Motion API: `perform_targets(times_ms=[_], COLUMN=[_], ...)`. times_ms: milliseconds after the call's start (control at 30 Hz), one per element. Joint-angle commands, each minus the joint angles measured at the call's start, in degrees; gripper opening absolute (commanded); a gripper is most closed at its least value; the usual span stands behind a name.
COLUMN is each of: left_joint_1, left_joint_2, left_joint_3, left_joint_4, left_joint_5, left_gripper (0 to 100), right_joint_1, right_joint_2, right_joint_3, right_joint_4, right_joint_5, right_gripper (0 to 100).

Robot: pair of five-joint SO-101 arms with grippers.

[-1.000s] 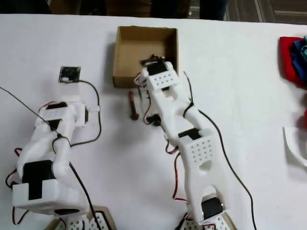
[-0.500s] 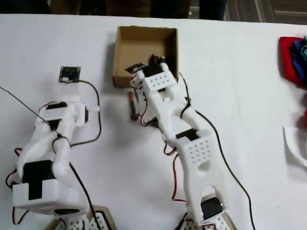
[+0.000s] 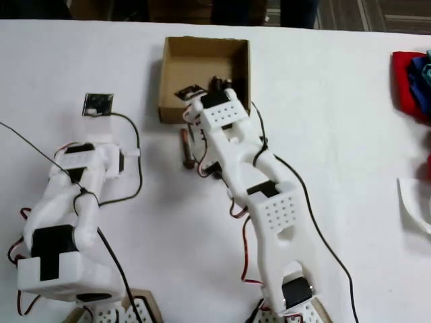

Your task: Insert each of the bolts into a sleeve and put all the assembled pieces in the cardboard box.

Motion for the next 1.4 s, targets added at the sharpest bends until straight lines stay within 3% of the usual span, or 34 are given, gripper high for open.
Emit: perform_targets(times_ms=[0,133,300,467,600,767,1000,1233,1367], left_joint_1=[-0.44,-0.53,1.85,10.46,19.16,25.67,26.46,26.46,26.46], left_joint_2=[-0.26,-0.35,0.09,0.18,0.18,2.64,14.24,22.42,29.10], left_joint_3=[-2.42,-3.21,-12.53,-22.73,-26.33,-26.24,-35.30,-52.62,-56.57], left_joint_4=[0.26,1.93,19.08,32.79,35.16,33.67,37.54,45.10,45.71], left_joint_5=[0.18,0.18,0.09,0.53,6.24,13.36,13.71,28.57,30.86], left_gripper=[8,8,8,8,8,21,22,22,22], right_joint_1=[1.01,3.56,7.96,16.31,25.19,30.90,32.48,32.48,32.40], right_joint_2=[-2.42,-12.97,-28.53,-38.20,-43.03,-47.78,-54.99,-57.01,-56.92], right_joint_3=[-2.02,-4.22,-0.70,11.08,24.18,35.08,30.86,30.07,30.15], right_joint_4=[0.40,3.30,3.21,-0.57,-9.10,-19.47,-24.48,-32.66,-36.00], right_joint_5=[0.53,0.53,0.53,0.18,0.09,-4.66,-5.80,-5.98,-5.98], right_gripper=[2.0,2.0,2.0,2.0,2.0,2.0,2.0,2.0,2.0])
